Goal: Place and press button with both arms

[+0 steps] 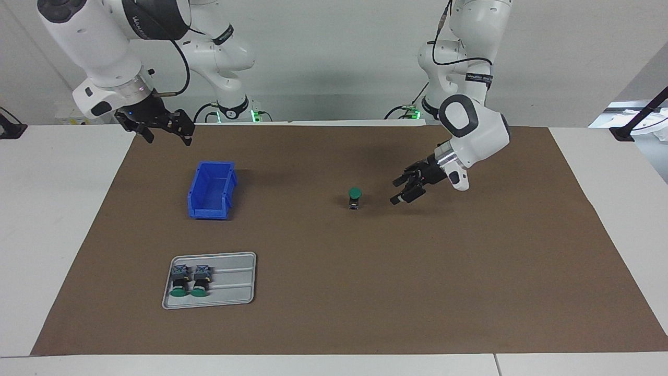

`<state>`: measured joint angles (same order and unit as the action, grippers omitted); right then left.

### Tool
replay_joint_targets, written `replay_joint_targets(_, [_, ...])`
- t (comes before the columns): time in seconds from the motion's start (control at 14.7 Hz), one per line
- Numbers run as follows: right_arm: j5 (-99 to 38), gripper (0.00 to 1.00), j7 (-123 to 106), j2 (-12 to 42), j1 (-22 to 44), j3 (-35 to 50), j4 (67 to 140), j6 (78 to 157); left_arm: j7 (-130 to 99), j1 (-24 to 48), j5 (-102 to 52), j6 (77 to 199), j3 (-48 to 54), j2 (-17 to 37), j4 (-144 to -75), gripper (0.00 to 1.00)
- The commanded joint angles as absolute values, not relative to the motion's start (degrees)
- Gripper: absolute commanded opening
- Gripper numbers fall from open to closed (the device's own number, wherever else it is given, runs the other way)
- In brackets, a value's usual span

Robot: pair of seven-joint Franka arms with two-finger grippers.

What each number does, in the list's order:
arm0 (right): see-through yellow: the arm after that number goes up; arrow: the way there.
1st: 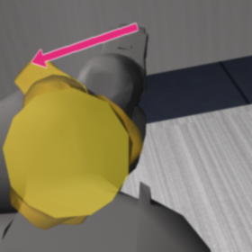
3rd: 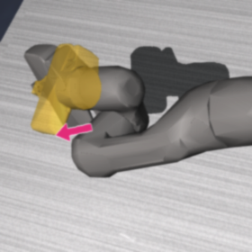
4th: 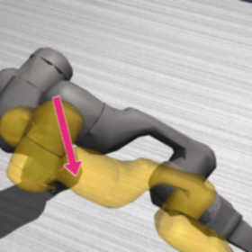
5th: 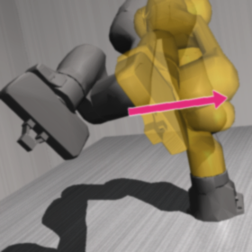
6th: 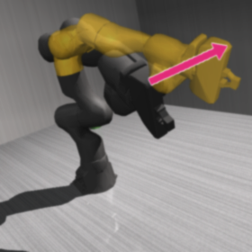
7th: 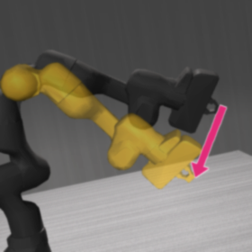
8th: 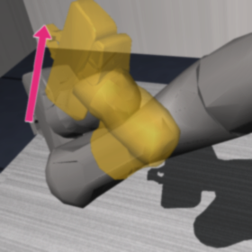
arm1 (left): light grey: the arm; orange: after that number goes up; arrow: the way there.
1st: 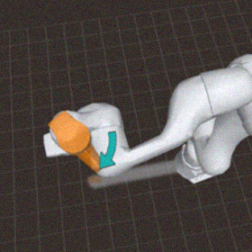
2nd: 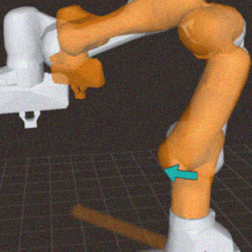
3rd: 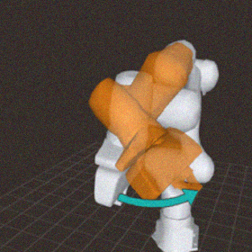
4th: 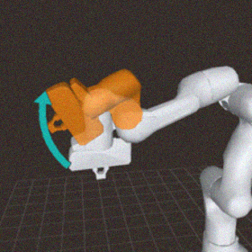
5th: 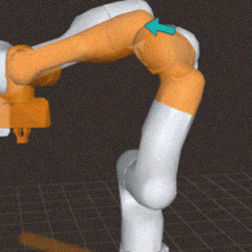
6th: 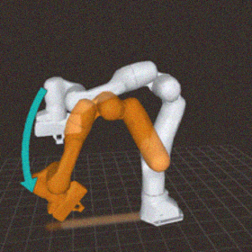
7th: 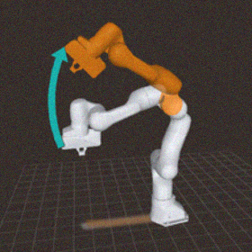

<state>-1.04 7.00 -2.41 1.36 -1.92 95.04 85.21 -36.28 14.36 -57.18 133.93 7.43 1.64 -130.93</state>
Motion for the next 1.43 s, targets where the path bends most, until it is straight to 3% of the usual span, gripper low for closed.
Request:
replay_joint_targets(0.0, [-1.3, 0.98, 5.8, -3.7, 1.1, -1.8, 96.4, 85.1, -36.9, 13.0, -47.4, 133.5, 7.5, 0.9, -129.6, 1.0])
replay_joint_targets(0.27, [-1.3, 0.98, 5.8, -3.7, 1.1, -1.8, 96.4, 85.1, -36.8, 11.1, -38.9, 130.5, 7.5, 1.1, -126.6, 1.0])
replay_joint_targets(0.48, [-1.3, 0.98, 5.8, -3.7, 1.1, -1.8, 96.4, 85.1, -36.9, 10.6, -24.8, 120.4, 7.6, 3.2, -119.2, 1.0])
replay_joint_targets(0.75, [-1.3, 0.98, 5.8, -3.7, 1.1, -1.8, 96.4, 85.1, -37.0, 11.9, -18.2, 114.1, 7.6, 5.4, -111.9, 1.0])
replay_joint_targets(1.29, [-1.3, 0.98, 5.8, -3.7, 1.1, -1.8, 96.4, 85.1, -37.0, 19.2, -7.0, 114.1, 7.8, 7.4, -107.7, 0.97])
replay_joint_targets(1.36, [-1.3, 0.98, 5.8, -3.7, 1.1, -1.8, 96.4, 85.1, -37.3, 19.8, -7.0, 113.6, 7.7, 7.3, -107.6, 0.9])
